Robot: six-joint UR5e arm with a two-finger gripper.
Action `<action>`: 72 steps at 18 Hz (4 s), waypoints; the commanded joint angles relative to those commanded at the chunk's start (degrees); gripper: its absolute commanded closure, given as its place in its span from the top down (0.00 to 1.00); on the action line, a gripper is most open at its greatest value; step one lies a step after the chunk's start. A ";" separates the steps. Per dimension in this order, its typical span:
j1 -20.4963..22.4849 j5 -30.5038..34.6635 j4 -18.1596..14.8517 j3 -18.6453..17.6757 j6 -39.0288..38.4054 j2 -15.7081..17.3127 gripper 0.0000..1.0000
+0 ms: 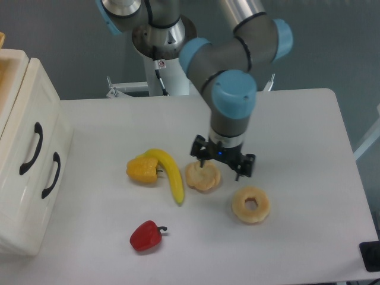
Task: Slide open the top white drawer
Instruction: 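Move the gripper across the table toward the cream drawer cabinet, then lower the gripper onto the black handle of the upper drawer, then hook the handle and pull the upper drawer outward from the cabinet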
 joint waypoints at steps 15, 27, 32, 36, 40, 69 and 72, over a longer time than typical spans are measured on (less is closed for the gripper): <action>-13.02 -13.17 -6.42 -0.18 -17.69 3.16 1.00; -16.18 -24.87 -6.33 0.62 -23.48 3.26 1.00; -17.76 -26.11 -6.15 0.62 -23.93 2.47 1.00; -17.94 -26.55 -6.06 0.62 -24.02 1.94 1.00; -18.12 -26.90 -6.06 0.62 -24.10 1.41 1.00; -19.00 -20.57 -5.45 1.58 -24.19 -0.44 1.00; -19.00 -19.52 -5.45 1.58 -24.19 -0.52 1.00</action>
